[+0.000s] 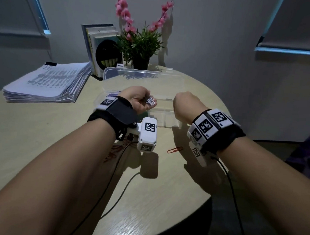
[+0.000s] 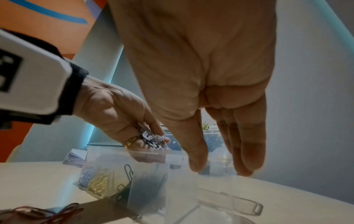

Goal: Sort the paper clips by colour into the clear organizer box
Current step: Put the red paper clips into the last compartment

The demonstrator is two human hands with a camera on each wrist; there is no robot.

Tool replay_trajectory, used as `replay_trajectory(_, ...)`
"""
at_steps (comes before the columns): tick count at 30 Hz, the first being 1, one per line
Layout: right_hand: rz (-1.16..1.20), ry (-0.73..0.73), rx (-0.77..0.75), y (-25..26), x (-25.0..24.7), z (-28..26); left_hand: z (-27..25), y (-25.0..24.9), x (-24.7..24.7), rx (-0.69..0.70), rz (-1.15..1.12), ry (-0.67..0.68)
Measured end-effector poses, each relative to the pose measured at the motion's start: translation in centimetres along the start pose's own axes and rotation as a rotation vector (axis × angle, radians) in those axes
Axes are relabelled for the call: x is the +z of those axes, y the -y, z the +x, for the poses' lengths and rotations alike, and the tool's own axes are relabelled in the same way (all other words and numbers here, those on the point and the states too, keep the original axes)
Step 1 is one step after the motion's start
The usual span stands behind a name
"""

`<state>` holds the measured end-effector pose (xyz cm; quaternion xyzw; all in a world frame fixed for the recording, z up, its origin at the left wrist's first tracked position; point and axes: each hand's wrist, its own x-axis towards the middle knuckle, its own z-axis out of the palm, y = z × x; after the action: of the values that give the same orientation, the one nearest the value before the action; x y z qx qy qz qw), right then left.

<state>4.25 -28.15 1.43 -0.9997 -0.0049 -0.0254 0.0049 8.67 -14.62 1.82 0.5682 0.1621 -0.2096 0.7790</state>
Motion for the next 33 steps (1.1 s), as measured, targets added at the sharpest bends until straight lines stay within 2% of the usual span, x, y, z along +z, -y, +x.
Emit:
replay_trajectory(2,0.014,-0.006,0.003,-0.1,0.1,0.0,1.2,-0.4,0.1,-0.017,0.225,-0.059)
replay_trajectory(5,0.036,-0.002,0.014,-0.3,0.2,0.1,2.2,-1.3,0.2,-0.067,0.505,-0.075)
replay_trajectory(9,0.062,-0.006,0.011,-0.3,0.3,-0.1,1.8,-1.8,0.9,-0.041,0.682,0.018)
replay_trajectory(13,0.070,-0.007,0.014,-0.4,0.4,0.0,1.1,-1.7,1.0,-0.069,0.571,0.069)
replay_trajectory(16,0.081,0.003,0.016,-0.6,0.5,-0.3,-0.8,-1.8,0.4,0.014,0.485,0.108)
replay_trajectory(21,0.060,-0.016,0.016,-0.6,0.3,-2.1,-3.9,-1.8,-3.1,0.150,0.526,0.170)
replay_trajectory(24,0.002,0.185,-0.032,0.1,0.7,-3.4,-5.6,-1.2,-6.0,0.179,0.589,0.220)
replay_trajectory(26,-0.033,0.331,-0.051,0.4,1.6,-4.2,-6.5,-0.2,-8.0,0.144,0.659,0.241)
replay_trajectory(27,-0.032,0.370,-0.050,0.5,2.1,-4.5,-6.9,0.5,-8.9,0.132,0.719,0.224)
replay_trajectory(29,-0.044,0.400,-0.042,1.0,2.9,-4.6,-7.2,1.8,-10.7,0.150,0.879,0.103)
replay_trajectory(31,-0.048,0.380,-0.036,1.7,3.5,-4.4,-7.5,2.9,-12.4,0.154,1.078,-0.003)
replay_trajectory(33,-0.040,0.359,-0.036,2.5,3.7,-4.2,-7.9,3.5,-13.8,0.097,1.261,-0.041)
